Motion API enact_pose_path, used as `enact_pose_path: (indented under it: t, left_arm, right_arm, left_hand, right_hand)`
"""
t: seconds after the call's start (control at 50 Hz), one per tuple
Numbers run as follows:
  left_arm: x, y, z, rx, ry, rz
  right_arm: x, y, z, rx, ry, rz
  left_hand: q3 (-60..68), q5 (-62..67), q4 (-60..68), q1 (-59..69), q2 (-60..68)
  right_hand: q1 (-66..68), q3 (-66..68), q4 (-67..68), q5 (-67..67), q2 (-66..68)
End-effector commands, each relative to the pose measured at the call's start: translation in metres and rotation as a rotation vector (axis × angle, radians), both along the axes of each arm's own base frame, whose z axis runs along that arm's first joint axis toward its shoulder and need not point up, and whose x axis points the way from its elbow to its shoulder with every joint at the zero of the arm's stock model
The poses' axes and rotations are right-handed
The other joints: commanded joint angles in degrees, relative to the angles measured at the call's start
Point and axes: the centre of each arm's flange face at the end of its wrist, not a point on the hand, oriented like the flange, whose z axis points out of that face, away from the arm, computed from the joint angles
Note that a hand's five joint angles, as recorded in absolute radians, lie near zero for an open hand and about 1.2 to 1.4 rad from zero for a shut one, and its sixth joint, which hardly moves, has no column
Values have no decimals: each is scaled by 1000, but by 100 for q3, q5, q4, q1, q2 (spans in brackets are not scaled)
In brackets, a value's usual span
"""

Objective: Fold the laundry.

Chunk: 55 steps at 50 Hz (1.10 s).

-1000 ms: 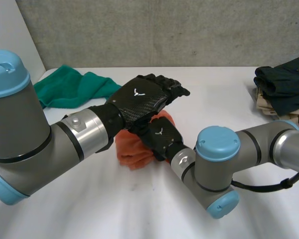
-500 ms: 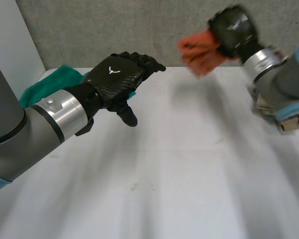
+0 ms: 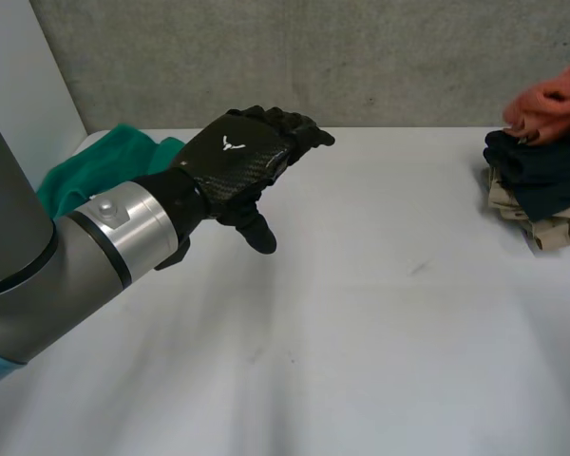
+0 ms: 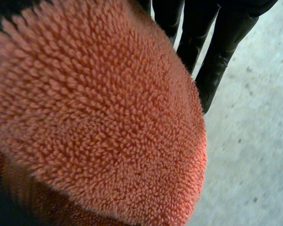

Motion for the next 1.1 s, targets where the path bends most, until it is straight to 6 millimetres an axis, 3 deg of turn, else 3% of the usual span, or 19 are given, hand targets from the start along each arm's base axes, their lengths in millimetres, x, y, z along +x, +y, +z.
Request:
enact_pose_path:
  t: [0.02, 0.08, 0.2, 0.22, 0.32, 0.42, 0.5, 0.52, 0.66, 0.68, 0.76, 0.86, 0.88, 0.92, 0.96, 0.98, 1.04, 1.06, 1.1]
  left_arm:
    - [0, 6, 2, -4, 3, -9]
    - [0, 5, 2, -5, 3, -9]
    - [-1, 6, 0, 0, 0, -12]
    - [-2, 6, 0, 0, 0, -13]
    - [-1, 6, 0, 0, 0, -13]
    - [-1, 7, 2, -3, 4, -13]
    - [-1, 9, 3, -5, 5, -16]
    - [-1, 9, 3, -7, 6, -16]
    - [-1, 11, 7, -16, 11, -18]
    - [-1, 11, 7, -16, 11, -19]
    - [-1, 10, 8, -20, 14, -18]
    - [1, 5, 12, -35, 20, -6]
    - [1, 4, 13, -40, 21, -4]
    - [2, 1, 16, -52, 28, 4]
    - [4, -8, 23, -83, 45, 27]
    - [6, -12, 25, -93, 49, 39]
    - [19, -35, 34, -142, 72, 123]
    - [23, -43, 35, -151, 76, 150]
    - [34, -63, 42, -193, 95, 235]
  right_arm:
    - [-31, 2, -50, 91, 35, 1]
    - [-40, 3, -64, 118, 36, -6]
    - [-35, 11, -73, 152, 34, 9]
    - [-35, 13, -70, 153, 33, 10]
    - [-38, 23, -53, 152, 18, -19]
    - [-60, 43, -34, 194, -38, -115]
    - [-83, 70, -11, 263, -92, -204]
    - [-98, 81, -5, 297, -115, -250]
    - [-163, 118, 5, 345, -58, -495]
    - [-183, 125, 8, 339, -19, -588]
    - [-227, 135, 31, 309, 77, -872]
    - [-257, 141, 76, 235, 158, -1257]
    - [-255, 140, 82, 218, 161, -1290]
    - [-220, 124, 99, 151, 164, -1270]
    - [-181, 112, 115, 88, 162, -1184]
    - [-145, 110, 133, 18, 149, -1102]
    - [-91, 114, 156, -65, 110, -971]
    - [-59, 120, 160, -85, 75, -882]
    - [-23, 127, 164, -103, 45, -768]
  left_hand:
    - [66, -7, 112, 165, 100]
    - [66, -7, 112, 165, 100]
    - [66, -7, 112, 165, 100]
    - [66, -7, 112, 165, 100]
    - [66, -7, 112, 165, 100]
    - [49, -24, 95, 148, 84]
    - [49, -24, 95, 148, 84]
    - [49, -24, 95, 148, 84]
    - [16, -58, 62, 114, 50]
    - [16, -58, 61, 114, 50]
    - [-1, -75, 45, 97, 33]
    - [-18, -91, 28, 80, 16]
    - [-18, -91, 28, 80, 16]
    - [-18, -91, 28, 80, 16]
    - [-18, -91, 28, 80, 16]
    - [-18, -91, 28, 80, 16]
    - [-68, -142, -23, 30, -34]
    - [-68, -142, -23, 30, -34]
    - [-85, -159, -39, 13, -51]
  right_hand:
    - [2884, 1510, 1191, 2033, 1325]
    - [2884, 1510, 1191, 2033, 1325]
    - [2884, 1510, 1191, 2033, 1325]
    - [508, -866, -1185, -342, -1050]
    - [-4116, -5490, -5809, -4967, -5675]
    - [-4116, -5490, -5809, -4967, -5675]
    - [-4116, -5490, -5809, -4967, -5675]
    - [-4116, -5490, -5809, -4967, -5675]
    - [-4116, -5490, -5809, -4967, -5675]
    - [-4116, -5490, -5809, -4967, -5675]
    - [-4116, -5490, -5809, -4967, -5675]
    - [-4116, -5490, -5809, -4967, -5675]
    - [-4116, -5490, -5809, -4967, -5675]
    - [-4116, -5490, -5809, -4967, -5675]
    - [-4116, -5490, -5809, -4967, -5675]
    - [-4116, -5490, -5809, -4967, -5675]
    - [-4116, -5490, -5809, -4967, -5675]
    - [-4116, -5490, -5809, -4967, -5675]
    - [-4116, -5490, -5809, -4967, -5675]
